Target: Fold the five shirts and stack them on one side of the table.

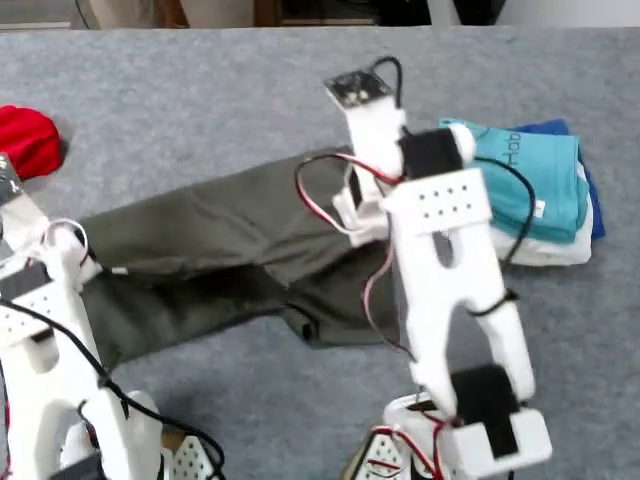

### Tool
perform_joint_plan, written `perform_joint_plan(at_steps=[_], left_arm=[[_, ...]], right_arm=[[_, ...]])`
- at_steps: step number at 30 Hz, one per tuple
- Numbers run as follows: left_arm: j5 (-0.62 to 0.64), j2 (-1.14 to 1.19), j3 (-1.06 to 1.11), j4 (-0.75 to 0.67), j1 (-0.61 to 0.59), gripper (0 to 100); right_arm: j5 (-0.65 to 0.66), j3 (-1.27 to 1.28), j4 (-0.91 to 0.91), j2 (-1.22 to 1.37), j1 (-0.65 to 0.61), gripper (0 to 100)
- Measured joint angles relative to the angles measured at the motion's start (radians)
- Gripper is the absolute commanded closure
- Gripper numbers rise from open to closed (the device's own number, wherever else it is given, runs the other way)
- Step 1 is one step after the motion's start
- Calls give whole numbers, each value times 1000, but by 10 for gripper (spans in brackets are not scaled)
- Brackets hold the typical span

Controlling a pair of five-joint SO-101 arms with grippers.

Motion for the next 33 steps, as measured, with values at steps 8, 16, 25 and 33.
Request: perform_joint_plan(at_steps=[8, 16, 25, 33], left_arm=[[-124, -152, 157, 21, 0, 981], [-126, -331, 267, 103, 0, 981], [-133, -405, 334, 115, -2, 981], [-135, -405, 339, 130, -9, 979]], right_arm=[[44, 255, 0, -166, 14, 997], [46, 476, -44, -241, 12, 997], [44, 647, -135, -250, 12, 997], [104, 747, -232, -250, 18, 993]])
